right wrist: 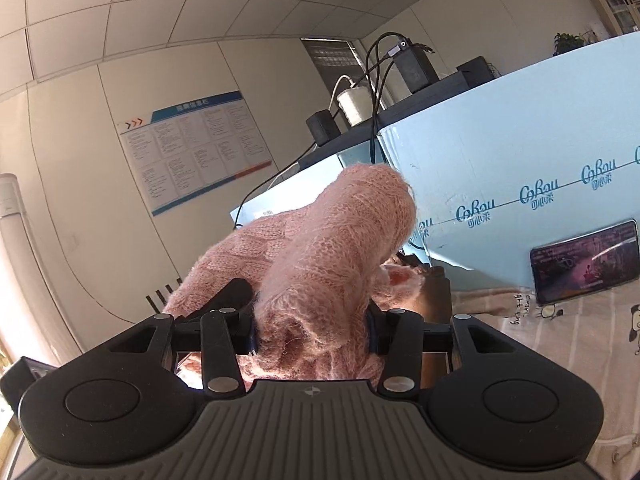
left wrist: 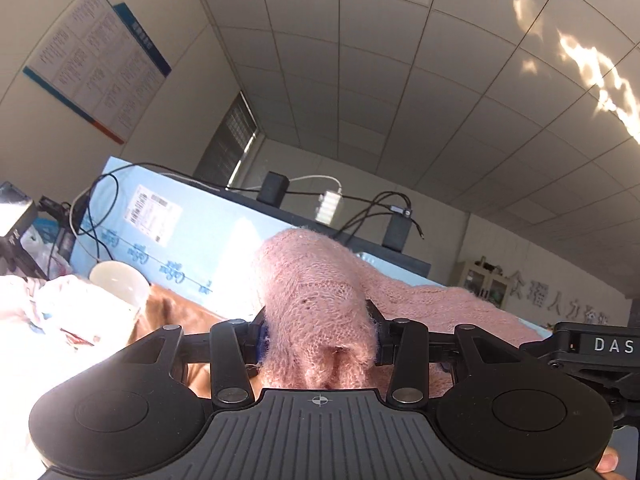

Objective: Fold clothes
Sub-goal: 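Carry the folded cardigan with both grippers and lower it onto the brown leather jacket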

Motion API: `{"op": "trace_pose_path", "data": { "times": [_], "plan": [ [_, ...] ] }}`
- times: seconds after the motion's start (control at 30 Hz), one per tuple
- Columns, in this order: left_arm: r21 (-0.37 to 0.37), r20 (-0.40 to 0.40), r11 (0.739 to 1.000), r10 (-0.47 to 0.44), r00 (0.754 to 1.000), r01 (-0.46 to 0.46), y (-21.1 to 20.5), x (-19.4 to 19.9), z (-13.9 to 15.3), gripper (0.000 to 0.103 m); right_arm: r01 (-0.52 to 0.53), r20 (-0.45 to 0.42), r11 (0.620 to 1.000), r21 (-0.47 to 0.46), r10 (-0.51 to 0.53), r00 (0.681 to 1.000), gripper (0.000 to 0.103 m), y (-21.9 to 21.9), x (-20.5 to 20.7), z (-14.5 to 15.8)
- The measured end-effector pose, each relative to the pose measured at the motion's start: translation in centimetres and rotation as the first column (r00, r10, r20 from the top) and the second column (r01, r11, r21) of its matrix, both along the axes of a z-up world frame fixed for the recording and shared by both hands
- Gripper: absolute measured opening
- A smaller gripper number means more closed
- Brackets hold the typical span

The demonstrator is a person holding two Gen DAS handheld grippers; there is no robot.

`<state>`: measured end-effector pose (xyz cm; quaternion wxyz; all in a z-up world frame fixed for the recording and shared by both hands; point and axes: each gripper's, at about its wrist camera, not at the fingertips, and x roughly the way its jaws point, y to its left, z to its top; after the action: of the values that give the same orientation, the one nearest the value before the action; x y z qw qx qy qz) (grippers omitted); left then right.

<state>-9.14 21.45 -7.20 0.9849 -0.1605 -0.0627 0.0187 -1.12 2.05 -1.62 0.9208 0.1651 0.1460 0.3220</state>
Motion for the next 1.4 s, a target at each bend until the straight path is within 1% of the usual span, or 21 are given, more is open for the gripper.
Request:
{"op": "trace_pose_path", "data": {
  "times": [0.07, 0.1, 0.17, 0.3, 0.37, 0.43, 0.47, 0.5, 0.53, 0.57, 0.6, 0.63, 0.67, 0.77, 0.87, 0.93, 1.0, 1.07, 1.17, 1.27, 1.4],
  "plan": [
    [0.046, -0.012, 0.996, 0.074, 0.997, -0.073, 0.5, 1.0, 0.2, 0.042, -0.001, 0.045, 0.999, -0.047, 0.003, 0.999, 0.043, 3.2, 1.1, 0.3],
    [0.062, -0.016, 0.992, 0.109, 0.994, -0.108, 0.9, 1.4, 0.2, 0.039, -0.007, 0.065, 0.998, -0.069, 0.012, 0.998, 0.043, 4.6, 1.5, 0.2],
    [0.082, -0.019, 0.984, 0.162, 0.987, -0.160, 2.0, 2.4, 0.3, 0.040, -0.027, 0.086, 0.996, -0.084, 0.035, 0.996, 0.042, 6.9, 2.8, -0.1],
    [0.050, -0.046, 0.980, 0.193, 0.980, -0.191, 4.3, 5.4, -0.5, 0.040, -0.067, 0.044, 0.996, -0.051, 0.069, 0.997, 0.043, 9.0, 6.9, -0.9],
    [0.057, -0.083, 0.979, 0.200, 0.976, -0.196, 4.6, 6.7, -1.8, 0.041, -0.065, -0.016, 0.997, -0.045, 0.064, 0.998, 0.046, 9.5, 9.0, -2.1],
    [0.086, -0.140, 0.975, 0.217, 0.966, -0.206, 4.8, 7.4, -2.8, 0.048, -0.062, -0.077, 0.997, -0.042, 0.058, 0.995, 0.048, 9.7, 10.9, -3.6],
    [0.091, -0.153, 0.973, 0.226, 0.962, -0.214, 4.9, 7.5, -3.1, 0.054, -0.059, -0.105, 0.997, -0.044, 0.054, 0.993, 0.049, 9.8, 11.8, -4.4],
    [0.084, -0.153, 0.971, 0.233, 0.960, -0.222, 5.0, 7.5, -3.2, 0.062, -0.049, -0.135, 0.998, -0.045, 0.042, 0.990, 0.059, 9.5, 12.5, -5.1],
    [0.074, -0.151, 0.970, 0.239, 0.959, -0.231, 5.1, 7.5, -3.2, 0.067, -0.038, -0.164, 0.998, -0.046, 0.030, 0.986, 0.072, 9.3, 13.3, -5.8],
    [0.064, -0.148, 0.969, 0.246, 0.958, -0.239, 5.3, 7.5, -3.3, 0.076, -0.015, -0.180, 0.999, -0.039, 0.008, 0.984, 0.076, 8.9, 13.8, -6.4],
    [0.083, -0.159, 0.964, 0.264, 0.951, -0.253, 5.3, 7.8, -3.5, 0.082, -0.010, -0.192, 1.000, -0.014, 0.007, 0.981, 0.081, 8.4, 14.3, -6.9],
    [0.110, -0.180, 0.959, 0.278, 0.944, -0.262, 5.2, 8.2, -3.7, 0.084, -0.005, -0.204, 1.000, 0.012, 0.007, 0.979, 0.085, 7.8, 14.7, -7.5],
    [0.126, -0.207, 0.954, 0.293, 0.933, -0.271, 5.2, 8.6, -4.0, 0.087, 0.001, -0.216, 0.999, 0.036, 0.007, 0.976, 0.086, 7.2, 15.1, -8.1],
    [0.150, -0.295, 0.939, 0.340, 0.893, -0.308, 5.8, 9.8, -4.8, 0.098, 0.003, -0.224, 1.000, 0.026, 0.003, 0.975, 0.087, 7.0, 15.3, -9.5],
    [0.154, -0.383, 0.926, 0.377, 0.843, -0.344, 6.7, 11.1, -5.8, 0.102, -0.001, -0.168, 0.999, -0.049, -0.007, 0.986, 0.090, 8.0, 14.4, -9.4],
    [0.143, -0.420, 0.926, 0.377, 0.826, -0.350, 7.2, 11.5, -6.2, 0.103, 0.003, -0.138, 0.995, -0.103, -0.017, 0.990, 0.091, 8.8, 13.9, -9.5],
    [0.144, -0.435, 0.925, 0.378, 0.817, -0.352, 7.3, 11.7, -6.3, 0.103, 0.002, -0.112, 0.990, -0.144, -0.019, 0.994, 0.091, 9.3, 13.8, -9.8],
    [0.132, -0.440, 0.928, 0.369, 0.819, -0.348, 7.5, 11.7, -6.5, 0.103, 0.000, -0.092, 0.986, -0.165, -0.016, 0.996, 0.092, 9.5, 13.6, -10.0],
    [0.088, -0.431, 0.937, 0.341, 0.835, -0.337, 7.9, 11.3, -6.5, 0.103, -0.003, -0.067, 0.986, -0.168, -0.008, 0.998, 0.093, 9.5, 13.4, -10.3],
    [0.060, -0.371, 0.938, 0.339, 0.865, -0.342, 7.6, 10.0, -6.1, 0.103, 0.000, -0.058, 0.989, -0.149, -0.008, 0.998, 0.095, 9.2, 13.3, -10.3],
    [0.102, -0.226, 0.926, 0.378, 0.898, -0.364, 5.9, 7.8, -5.0, 0.103, 0.002, -0.052, 0.995, -0.097, -0.007, 0.999, 0.098, 8.2, 12.8, -9.7]
  ]
}}
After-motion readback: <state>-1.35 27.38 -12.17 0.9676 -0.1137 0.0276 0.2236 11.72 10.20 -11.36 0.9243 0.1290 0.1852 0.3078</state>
